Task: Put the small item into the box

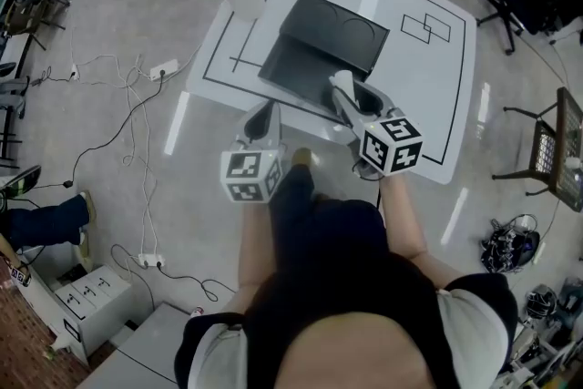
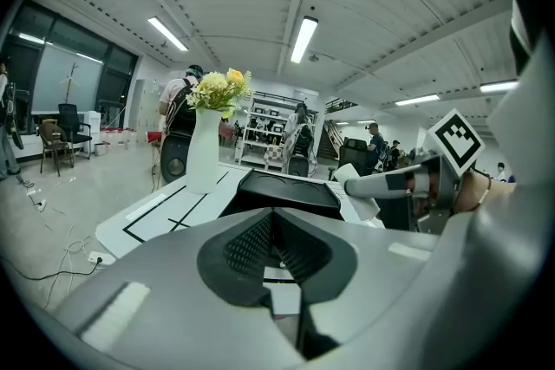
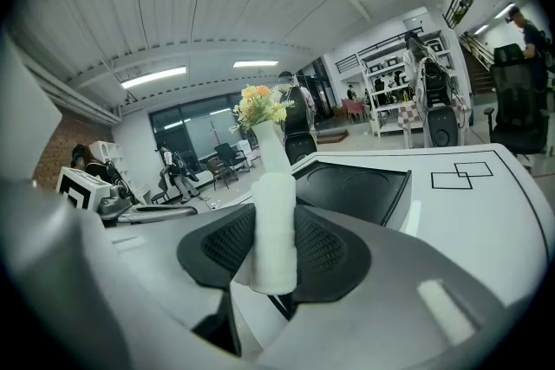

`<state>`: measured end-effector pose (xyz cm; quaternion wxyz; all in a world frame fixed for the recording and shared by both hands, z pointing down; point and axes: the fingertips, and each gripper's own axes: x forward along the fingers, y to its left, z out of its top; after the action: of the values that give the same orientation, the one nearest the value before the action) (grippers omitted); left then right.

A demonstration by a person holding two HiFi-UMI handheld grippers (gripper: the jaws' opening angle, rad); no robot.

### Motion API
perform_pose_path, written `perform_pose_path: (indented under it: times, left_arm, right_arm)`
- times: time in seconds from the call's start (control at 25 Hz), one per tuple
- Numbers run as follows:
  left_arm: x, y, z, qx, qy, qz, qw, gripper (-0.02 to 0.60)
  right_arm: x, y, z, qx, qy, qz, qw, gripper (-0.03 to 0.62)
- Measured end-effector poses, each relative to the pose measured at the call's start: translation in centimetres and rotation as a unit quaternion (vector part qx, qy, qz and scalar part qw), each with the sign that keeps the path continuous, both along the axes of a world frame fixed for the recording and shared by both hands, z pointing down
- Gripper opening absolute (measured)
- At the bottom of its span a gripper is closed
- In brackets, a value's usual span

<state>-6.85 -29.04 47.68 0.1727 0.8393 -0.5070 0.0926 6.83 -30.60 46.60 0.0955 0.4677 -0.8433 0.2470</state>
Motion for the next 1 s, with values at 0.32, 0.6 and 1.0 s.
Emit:
perform_pose_path:
  times: [0.32,0.6,1.0]
  left_arm:
    - [-0.1,-3.2,0.0,0.0,0.002,0.01,0.9999,0.009]
    - [-0.2,-5.2,-0.3,0.002,0.004,0.017,0.9998,0.009]
    - [-0.6,-7.5,-0.2,0.003,0.004,0.026,0.9996,0.009]
  right_arm:
    - [0.2,-2.9,-0.2,0.001,0.004,0.012,1.0,0.14]
    - [-0.2,-4.4,-0.1,-0.005,0.011,0.011,1.0,0.14]
    - [-0.5,-6.2,0.8,-0.014,0.042,0.019,0.999,0.14]
